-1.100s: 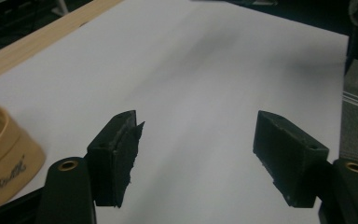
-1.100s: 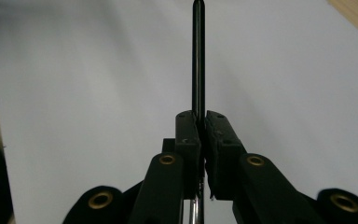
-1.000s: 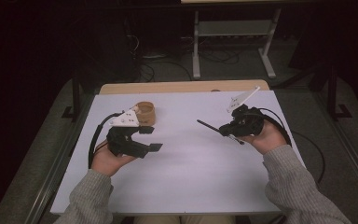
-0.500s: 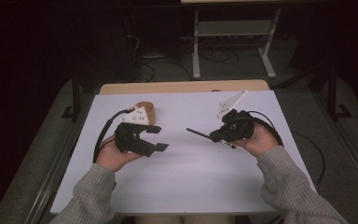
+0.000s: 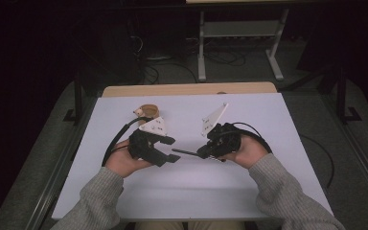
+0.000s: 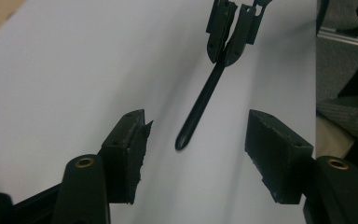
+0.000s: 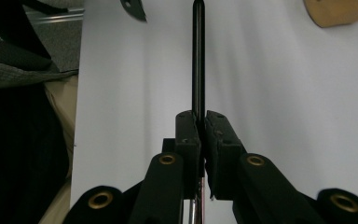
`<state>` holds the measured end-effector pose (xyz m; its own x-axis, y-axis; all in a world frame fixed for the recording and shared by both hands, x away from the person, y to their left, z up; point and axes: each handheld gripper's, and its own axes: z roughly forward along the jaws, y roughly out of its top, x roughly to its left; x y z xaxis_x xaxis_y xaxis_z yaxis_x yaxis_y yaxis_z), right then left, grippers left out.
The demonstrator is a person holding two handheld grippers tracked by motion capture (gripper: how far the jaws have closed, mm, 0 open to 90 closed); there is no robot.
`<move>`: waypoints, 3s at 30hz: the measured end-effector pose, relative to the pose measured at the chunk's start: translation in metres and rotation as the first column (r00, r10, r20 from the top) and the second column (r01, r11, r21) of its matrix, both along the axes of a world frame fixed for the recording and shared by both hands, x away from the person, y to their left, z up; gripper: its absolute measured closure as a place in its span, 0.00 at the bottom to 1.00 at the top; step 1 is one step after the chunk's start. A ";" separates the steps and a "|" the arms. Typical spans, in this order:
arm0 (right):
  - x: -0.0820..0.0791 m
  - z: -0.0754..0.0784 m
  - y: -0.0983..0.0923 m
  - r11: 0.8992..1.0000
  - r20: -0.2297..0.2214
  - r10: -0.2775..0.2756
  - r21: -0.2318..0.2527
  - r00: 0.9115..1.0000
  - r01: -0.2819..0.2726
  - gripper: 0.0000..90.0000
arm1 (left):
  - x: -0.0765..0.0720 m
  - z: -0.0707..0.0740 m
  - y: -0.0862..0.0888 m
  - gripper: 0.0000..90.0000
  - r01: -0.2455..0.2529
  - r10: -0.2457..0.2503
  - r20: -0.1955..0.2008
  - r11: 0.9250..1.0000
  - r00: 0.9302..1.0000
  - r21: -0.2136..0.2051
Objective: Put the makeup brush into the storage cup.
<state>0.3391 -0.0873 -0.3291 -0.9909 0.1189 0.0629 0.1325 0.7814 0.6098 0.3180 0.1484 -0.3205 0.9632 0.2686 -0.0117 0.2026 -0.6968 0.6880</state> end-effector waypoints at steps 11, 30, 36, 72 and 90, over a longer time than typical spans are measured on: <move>-0.011 -0.006 0.010 0.997 0.001 0.073 -0.003 0.997 -0.073 0.93 | -0.003 -0.009 -0.013 0.68 0.106 -0.103 -0.058 0.993 0.993 0.055; -0.018 -0.013 0.013 0.989 0.013 0.138 0.046 0.990 -0.139 0.85 | -0.007 -0.020 -0.011 0.93 0.226 -0.218 -0.103 0.972 0.970 0.071; -0.010 -0.022 -0.002 0.983 -0.039 0.109 0.153 0.993 -0.101 0.70 | -0.008 -0.022 0.001 0.93 0.197 -0.193 -0.087 0.980 0.977 0.033; -0.017 -0.002 0.002 0.987 0.013 0.140 0.073 0.990 -0.141 0.64 | -0.014 -0.038 -0.007 0.93 0.198 -0.198 -0.109 0.980 0.974 -0.011; -0.005 -0.027 -0.018 0.953 -0.121 0.110 0.295 0.986 -0.070 0.91 | -0.012 -0.042 0.003 0.93 0.165 -0.168 -0.097 0.986 0.981 -0.036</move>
